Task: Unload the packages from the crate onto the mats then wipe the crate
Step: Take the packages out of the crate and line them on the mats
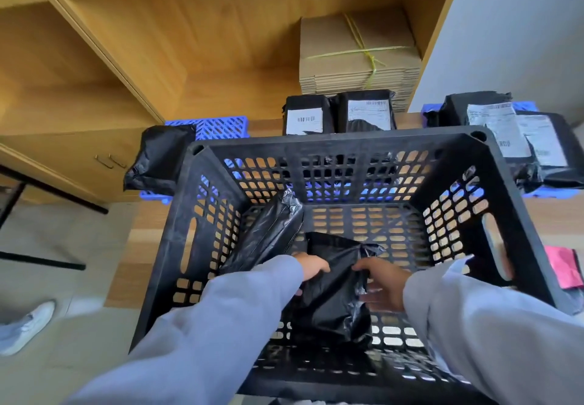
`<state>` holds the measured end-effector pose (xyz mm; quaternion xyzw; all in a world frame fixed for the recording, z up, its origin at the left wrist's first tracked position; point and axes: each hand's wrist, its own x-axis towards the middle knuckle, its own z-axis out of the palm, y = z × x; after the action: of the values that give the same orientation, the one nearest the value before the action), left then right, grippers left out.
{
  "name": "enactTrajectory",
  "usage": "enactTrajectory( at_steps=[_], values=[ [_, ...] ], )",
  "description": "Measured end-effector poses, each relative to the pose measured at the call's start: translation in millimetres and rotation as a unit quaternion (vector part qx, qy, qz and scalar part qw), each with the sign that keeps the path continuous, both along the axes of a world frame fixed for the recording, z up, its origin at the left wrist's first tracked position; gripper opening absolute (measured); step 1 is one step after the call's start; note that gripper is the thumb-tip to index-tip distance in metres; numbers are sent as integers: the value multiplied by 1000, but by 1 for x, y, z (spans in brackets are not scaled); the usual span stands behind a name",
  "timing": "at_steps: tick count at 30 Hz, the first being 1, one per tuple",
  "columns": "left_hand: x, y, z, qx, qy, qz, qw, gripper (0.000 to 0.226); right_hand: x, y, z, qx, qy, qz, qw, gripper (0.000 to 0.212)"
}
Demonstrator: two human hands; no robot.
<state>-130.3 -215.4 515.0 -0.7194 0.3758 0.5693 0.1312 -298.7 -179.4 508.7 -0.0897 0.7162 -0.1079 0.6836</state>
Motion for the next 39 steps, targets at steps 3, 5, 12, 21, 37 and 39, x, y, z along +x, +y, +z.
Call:
enactTrajectory(
  at_steps=[3, 5, 12, 21, 37, 39],
  values=[
    [0, 0, 4, 6, 20, 47, 999, 61, -1, -1, -3, 6, -26, -14, 1000, 51],
    [0, -2, 9, 9, 35, 73, 997, 55, -1, -4, 4, 5, -31, -16, 999, 53],
    [9, -15, 43, -11, 109, 167, 980, 39, -7, -23, 32, -37, -47, -41, 997, 31],
    [19, -21, 96, -105, 203, 234, 945, 13, -33, -27, 65, -134, -64, -2, 989, 64],
    [22, 14, 155, -113, 350, 347, 863, 57, -45, 1, 102, -740, 160, 254, 602, 48],
    [25, 18, 153, -131, 348, 328, 868, 44, -40, 2, 103, -745, 181, 257, 588, 45]
  ],
)
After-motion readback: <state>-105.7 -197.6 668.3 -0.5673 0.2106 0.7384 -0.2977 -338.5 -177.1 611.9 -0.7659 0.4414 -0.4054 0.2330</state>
